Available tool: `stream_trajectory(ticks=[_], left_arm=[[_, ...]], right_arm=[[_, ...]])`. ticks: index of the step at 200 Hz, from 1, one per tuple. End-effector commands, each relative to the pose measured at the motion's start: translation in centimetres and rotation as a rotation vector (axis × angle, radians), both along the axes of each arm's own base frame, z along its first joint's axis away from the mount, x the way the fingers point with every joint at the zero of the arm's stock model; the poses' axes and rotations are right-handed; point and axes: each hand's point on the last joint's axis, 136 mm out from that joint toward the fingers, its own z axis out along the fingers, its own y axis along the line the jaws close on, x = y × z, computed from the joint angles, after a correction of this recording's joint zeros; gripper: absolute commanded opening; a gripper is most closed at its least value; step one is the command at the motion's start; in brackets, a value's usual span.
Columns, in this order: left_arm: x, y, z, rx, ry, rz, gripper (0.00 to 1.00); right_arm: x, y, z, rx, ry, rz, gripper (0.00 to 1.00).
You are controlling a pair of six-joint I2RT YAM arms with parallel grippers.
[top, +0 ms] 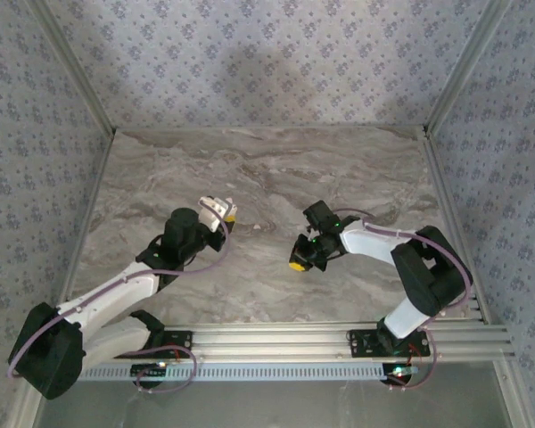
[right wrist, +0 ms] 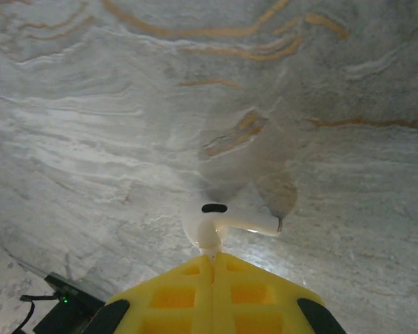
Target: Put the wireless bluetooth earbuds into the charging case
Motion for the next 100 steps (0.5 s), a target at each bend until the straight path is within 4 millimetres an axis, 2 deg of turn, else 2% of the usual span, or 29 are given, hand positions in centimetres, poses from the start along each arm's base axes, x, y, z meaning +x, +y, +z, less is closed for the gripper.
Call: stream_trajectory(ticks=[1, 23, 41, 75, 100], left_arm=[[0.4, 0.4, 1.7, -0.024, -0.029, 0.021, 0.10], [0.4, 0.6, 1.7, -0.025, -0.030, 0.026, 0.10], [0.3, 0.7, 1.7, -0.024, -0.029, 0.028, 0.10], [0.3, 1.1, 1.8, -0.015, -0.027, 0.030, 0.10], [0.1, 1.4, 1.9, -0.014, -0.028, 0.032, 0.10]], right_arm=[[0.6, 0.1, -0.1, -0.043, 0.003, -0.003, 0.09], [1.0, 0.4, 1.0, -0.060, -0.020, 0.046, 0.19], [1.1, 0.6, 2.7, -0.063, -0.043, 0.117, 0.30], [0.4, 0.0, 6.3, -0.103, -0.095, 0.340, 0.33], [1.6, -0.1, 8.9, -0.165, -0.255, 0.675, 0.36]])
